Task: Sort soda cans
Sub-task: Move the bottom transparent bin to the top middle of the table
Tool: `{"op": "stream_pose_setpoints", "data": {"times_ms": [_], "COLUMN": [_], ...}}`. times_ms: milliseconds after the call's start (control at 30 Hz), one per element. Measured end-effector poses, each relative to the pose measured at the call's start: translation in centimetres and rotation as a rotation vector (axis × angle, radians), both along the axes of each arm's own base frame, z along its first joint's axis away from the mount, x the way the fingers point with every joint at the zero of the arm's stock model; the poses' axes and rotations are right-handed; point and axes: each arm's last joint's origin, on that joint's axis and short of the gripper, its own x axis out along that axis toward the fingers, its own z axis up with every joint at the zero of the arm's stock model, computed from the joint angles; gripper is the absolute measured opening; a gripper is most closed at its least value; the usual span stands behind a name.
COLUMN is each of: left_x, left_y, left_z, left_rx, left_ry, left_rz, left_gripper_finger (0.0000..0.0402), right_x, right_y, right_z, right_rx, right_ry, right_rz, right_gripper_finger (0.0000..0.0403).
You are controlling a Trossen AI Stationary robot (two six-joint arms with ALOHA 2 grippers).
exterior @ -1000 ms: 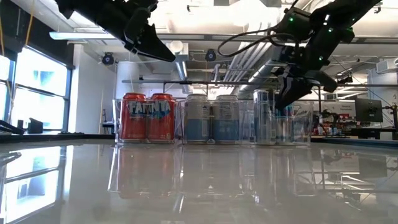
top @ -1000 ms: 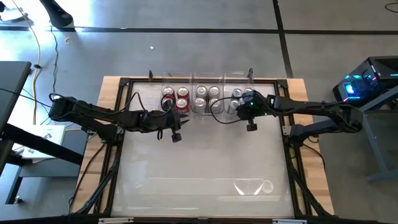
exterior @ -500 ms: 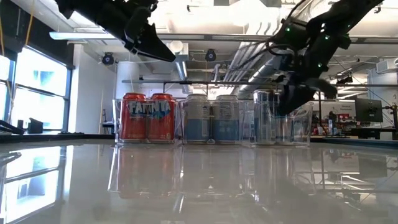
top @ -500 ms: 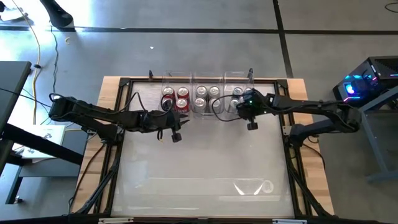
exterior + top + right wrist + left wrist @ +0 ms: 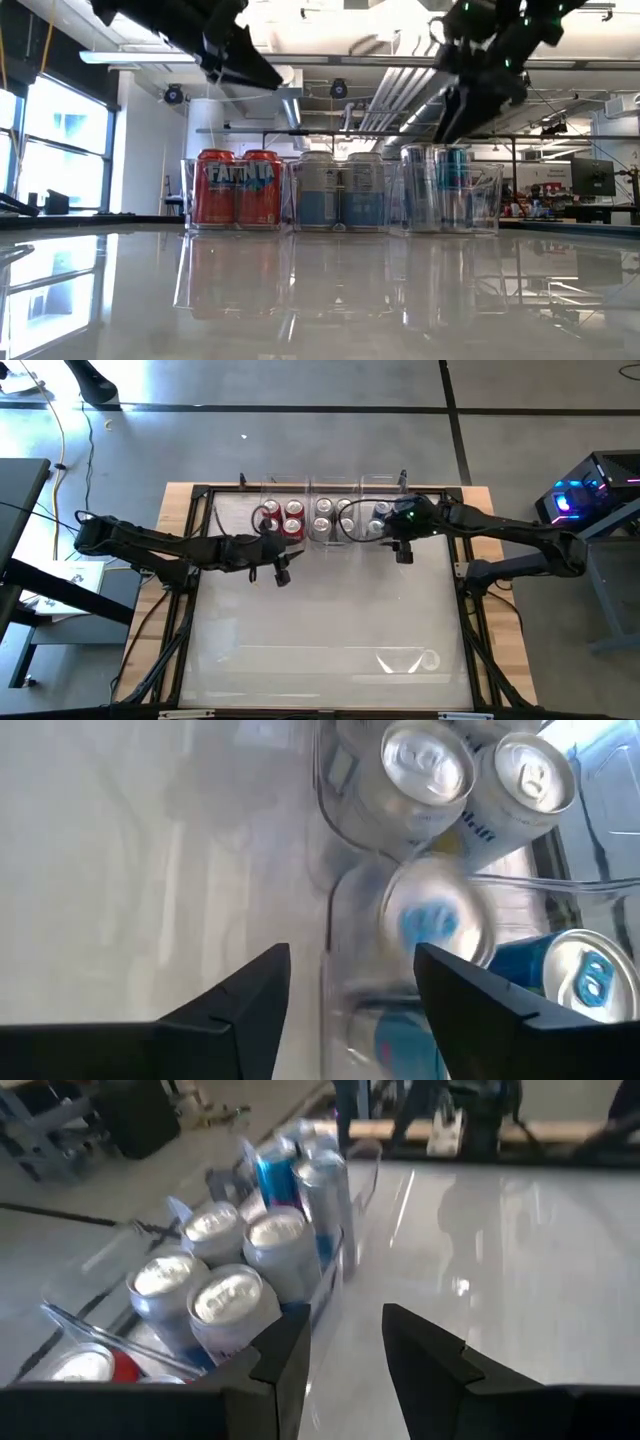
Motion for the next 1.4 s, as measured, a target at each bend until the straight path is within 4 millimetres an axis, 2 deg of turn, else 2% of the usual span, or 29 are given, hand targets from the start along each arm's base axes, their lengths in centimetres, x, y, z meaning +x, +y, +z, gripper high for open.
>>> {"op": "stream_pose_setpoints", "data": {"times_ms": [200,333,433,567,733,800,867,1000,1100,1200,1400], "left_x": [-1.9,-3.7,-5.3,-7.0,-9.2,-10.0,-10.4,-11.0,-11.3,-11.5,-11.3], "left_y": [0.3,0.8,1.3,1.7,2.1,2.1,2.1,2.4,2.8,3.5,4.5], "left_z": [2.6,3.8,3.9,3.2,1.1,0.4,-0.7,-4.2,-7.1,-9.1,-11.1], "left_rx": [0.005,0.012,0.020,0.010,-0.034,-0.058,-0.083,-0.155,-0.206,-0.223,-0.235], "left_ry": [-0.108,-0.117,-0.069,0.018,0.163,0.200,0.213,0.239,0.212,0.156,0.021], "left_rz": [0.021,0.055,0.169,0.334,0.567,0.649,0.692,0.725,0.741,0.754,0.671], "left_gripper_finger": [0.0116,0.0109,0.0101,0.0086,0.0062,0.0052,0.0040,0.0016,0.0003,0.0002,0.0001], "right_x": [-0.7,-1.9,-3.3,-5.6,-8.8,-9.4,-9.3,-9.1,-8.6,-8.0,-7.2], "right_y": [1.0,1.9,3.0,4.4,5.9,6.3,6.5,6.4,6.3,6.2,5.7], "right_z": [2.8,4.2,4.8,4.2,2.3,1.9,2.4,2.0,1.7,1.3,0.5], "right_rx": [0.051,0.068,0.088,0.124,0.188,0.219,0.228,0.230,0.224,0.222,0.169], "right_ry": [-0.041,-0.113,-0.180,-0.217,-0.152,-0.133,-0.185,-0.145,-0.118,-0.085,-0.025], "right_rz": [-0.039,-0.057,-0.073,-0.136,-0.324,-0.341,-0.323,-0.390,-0.408,-0.410,-0.500], "right_gripper_finger": [0.0213,0.0213,0.0208,0.0195,0.0172,0.0163,0.0155,0.0140,0.0134,0.0133,0.0132]}}
